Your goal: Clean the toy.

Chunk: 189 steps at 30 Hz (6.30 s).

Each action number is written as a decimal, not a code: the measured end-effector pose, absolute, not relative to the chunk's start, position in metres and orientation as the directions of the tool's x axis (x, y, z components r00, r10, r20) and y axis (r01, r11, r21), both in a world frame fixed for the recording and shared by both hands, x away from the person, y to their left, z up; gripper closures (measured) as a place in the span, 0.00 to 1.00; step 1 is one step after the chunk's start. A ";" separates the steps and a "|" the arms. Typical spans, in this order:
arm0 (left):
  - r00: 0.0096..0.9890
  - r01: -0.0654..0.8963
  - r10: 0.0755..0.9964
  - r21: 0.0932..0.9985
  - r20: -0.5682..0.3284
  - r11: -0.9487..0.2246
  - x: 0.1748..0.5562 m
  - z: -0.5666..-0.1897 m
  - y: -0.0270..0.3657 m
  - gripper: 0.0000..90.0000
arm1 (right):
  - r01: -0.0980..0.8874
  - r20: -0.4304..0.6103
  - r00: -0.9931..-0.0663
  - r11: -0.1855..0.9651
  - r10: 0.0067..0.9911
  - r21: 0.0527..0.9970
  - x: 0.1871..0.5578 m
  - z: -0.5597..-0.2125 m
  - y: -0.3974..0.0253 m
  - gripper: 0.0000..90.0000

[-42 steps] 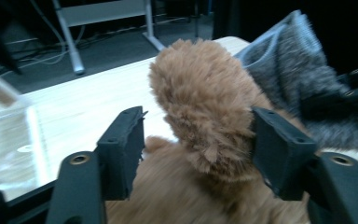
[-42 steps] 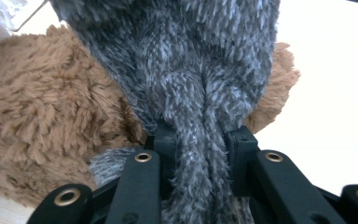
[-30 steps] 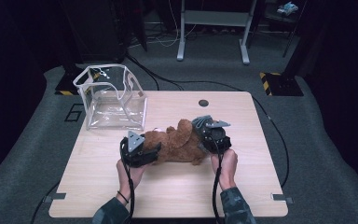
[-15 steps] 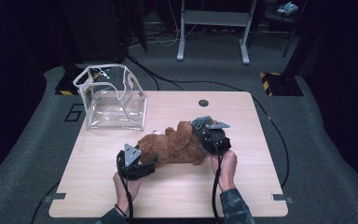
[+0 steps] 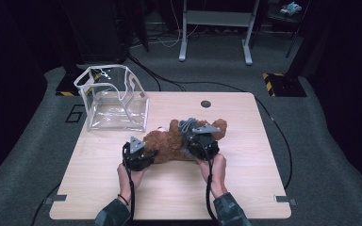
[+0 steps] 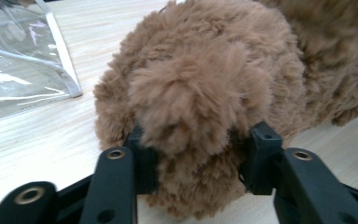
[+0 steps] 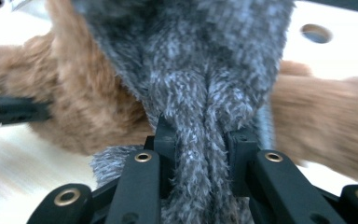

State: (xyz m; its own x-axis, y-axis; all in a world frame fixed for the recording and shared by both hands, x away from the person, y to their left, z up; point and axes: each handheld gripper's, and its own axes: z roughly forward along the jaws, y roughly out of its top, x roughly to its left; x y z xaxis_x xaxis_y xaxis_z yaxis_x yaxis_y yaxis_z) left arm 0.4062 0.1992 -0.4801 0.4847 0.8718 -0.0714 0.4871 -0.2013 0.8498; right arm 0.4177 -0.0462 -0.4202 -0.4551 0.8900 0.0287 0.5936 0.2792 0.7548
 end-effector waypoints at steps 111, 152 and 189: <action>0.500 0.539 0.833 0.838 -0.236 -0.086 0.442 -0.451 0.223 0.94 | 0.605 -0.048 -0.544 0.431 0.838 0.669 0.407 -0.460 -0.007 0.80; 0.490 0.546 0.836 0.834 -0.247 -0.074 0.447 -0.453 0.223 0.94 | 0.608 -0.183 -0.376 0.391 0.908 0.691 0.398 -0.442 -0.088 0.79; 0.514 0.558 0.814 0.826 -0.269 -0.079 0.456 -0.456 0.226 0.94 | 0.655 -0.197 -0.353 0.392 0.914 0.645 0.447 -0.423 -0.091 0.79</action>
